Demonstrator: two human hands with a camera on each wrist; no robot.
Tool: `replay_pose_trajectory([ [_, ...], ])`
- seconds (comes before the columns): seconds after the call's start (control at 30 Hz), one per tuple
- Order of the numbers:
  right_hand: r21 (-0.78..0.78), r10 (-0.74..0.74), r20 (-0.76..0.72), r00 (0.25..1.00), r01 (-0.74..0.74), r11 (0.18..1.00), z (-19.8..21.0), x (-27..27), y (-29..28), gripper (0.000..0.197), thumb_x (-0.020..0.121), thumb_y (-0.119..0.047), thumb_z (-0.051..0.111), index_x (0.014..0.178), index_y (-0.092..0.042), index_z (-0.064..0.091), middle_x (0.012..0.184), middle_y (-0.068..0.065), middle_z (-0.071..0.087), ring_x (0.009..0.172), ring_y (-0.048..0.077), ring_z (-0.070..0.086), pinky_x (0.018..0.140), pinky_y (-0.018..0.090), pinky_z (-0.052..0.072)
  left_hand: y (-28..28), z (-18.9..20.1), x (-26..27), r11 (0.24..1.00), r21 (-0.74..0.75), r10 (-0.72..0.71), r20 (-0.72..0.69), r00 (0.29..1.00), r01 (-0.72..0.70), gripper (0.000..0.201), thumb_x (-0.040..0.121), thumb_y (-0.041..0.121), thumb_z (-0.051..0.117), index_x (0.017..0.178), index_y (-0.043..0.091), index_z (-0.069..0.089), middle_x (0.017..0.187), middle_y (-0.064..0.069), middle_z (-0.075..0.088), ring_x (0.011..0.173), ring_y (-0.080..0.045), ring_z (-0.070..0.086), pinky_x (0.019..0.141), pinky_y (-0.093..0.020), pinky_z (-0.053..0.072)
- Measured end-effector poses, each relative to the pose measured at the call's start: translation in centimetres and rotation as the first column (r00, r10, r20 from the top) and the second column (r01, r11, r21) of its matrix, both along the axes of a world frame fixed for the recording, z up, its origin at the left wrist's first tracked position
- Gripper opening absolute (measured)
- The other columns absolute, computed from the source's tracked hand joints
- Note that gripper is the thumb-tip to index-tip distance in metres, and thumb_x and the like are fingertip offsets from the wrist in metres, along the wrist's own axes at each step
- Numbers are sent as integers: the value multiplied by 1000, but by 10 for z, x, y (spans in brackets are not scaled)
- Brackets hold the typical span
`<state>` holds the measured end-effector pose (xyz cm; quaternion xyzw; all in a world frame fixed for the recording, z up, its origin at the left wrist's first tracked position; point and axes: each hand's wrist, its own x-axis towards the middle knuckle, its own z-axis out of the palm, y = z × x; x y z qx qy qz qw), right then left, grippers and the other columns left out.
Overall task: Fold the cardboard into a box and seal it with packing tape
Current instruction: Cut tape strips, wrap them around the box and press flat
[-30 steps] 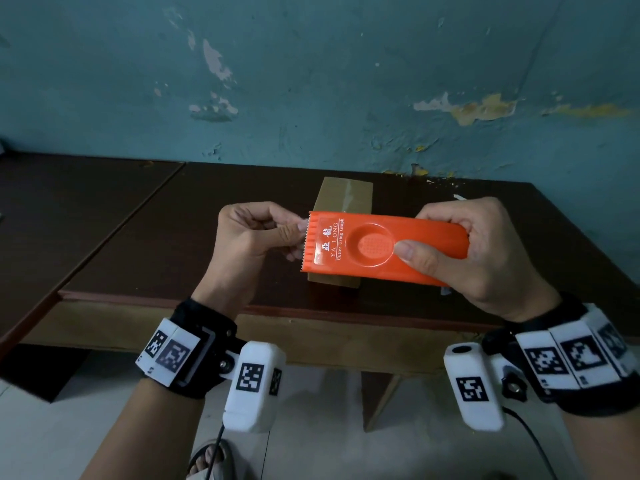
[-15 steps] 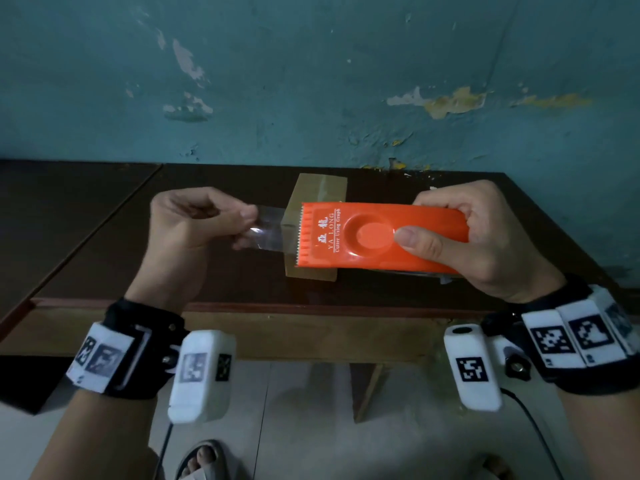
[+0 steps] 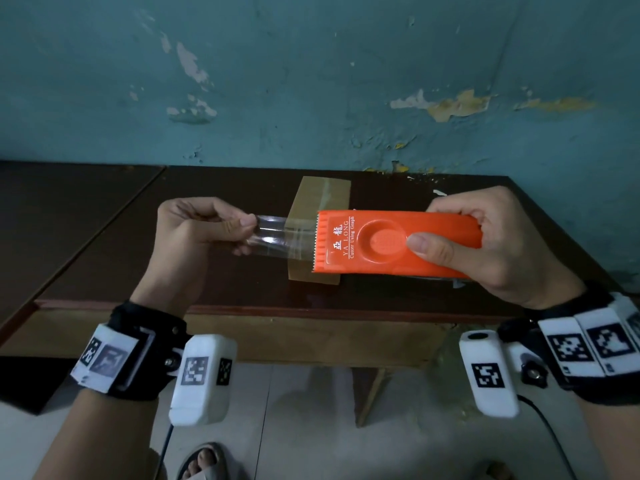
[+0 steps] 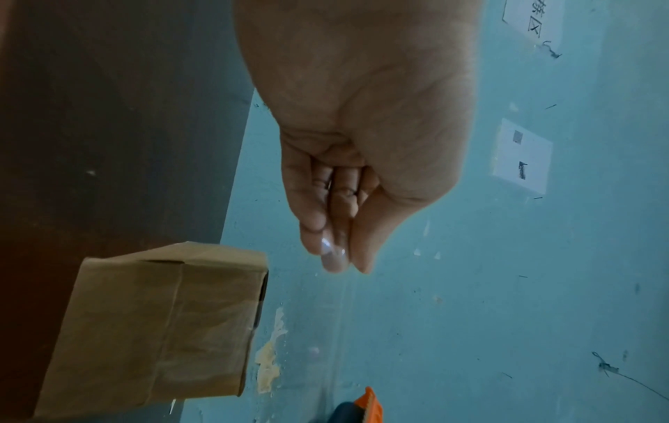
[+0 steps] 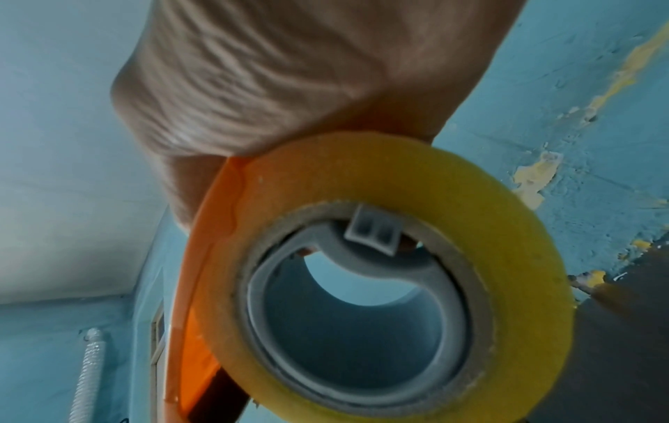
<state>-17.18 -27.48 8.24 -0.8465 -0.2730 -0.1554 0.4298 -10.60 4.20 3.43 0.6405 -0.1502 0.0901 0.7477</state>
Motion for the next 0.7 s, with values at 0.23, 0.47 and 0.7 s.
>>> replay_pose_trajectory([
  [0.23, 14, -7, -27, 1000, 7, 1000, -1, -2, -6, 22, 86, -30, 72, 68, -19, 66, 53, -13, 62, 40, 9, 59, 41, 12, 38, -4, -2, 0, 999, 4, 33, -21, 999, -33, 16, 57, 22, 87, 58, 12, 75, 55, -9, 67, 45, -19, 59, 47, -23, 47],
  [0.47, 38, -34, -49, 998, 36, 999, 2, -1, -19, 44, 84, -44, 75, 69, -3, 67, 55, 9, 62, 38, 17, 58, 36, 20, 40, 11, -1, -1, 990, -40, 136, -30, 990, -137, 15, 68, 5, 76, 56, 14, 75, 54, -2, 67, 46, -13, 59, 49, -20, 49],
  [0.7, 12, -9, -50, 999, 10, 1000, 1, 0, -20, 41, 86, -40, 74, 68, -3, 68, 53, 6, 61, 40, 17, 57, 39, 22, 39, 15, -2, 2, 984, -90, 152, -43, 987, -156, 22, 71, -2, 75, 55, 13, 73, 53, -5, 64, 47, -16, 57, 49, -21, 47],
])
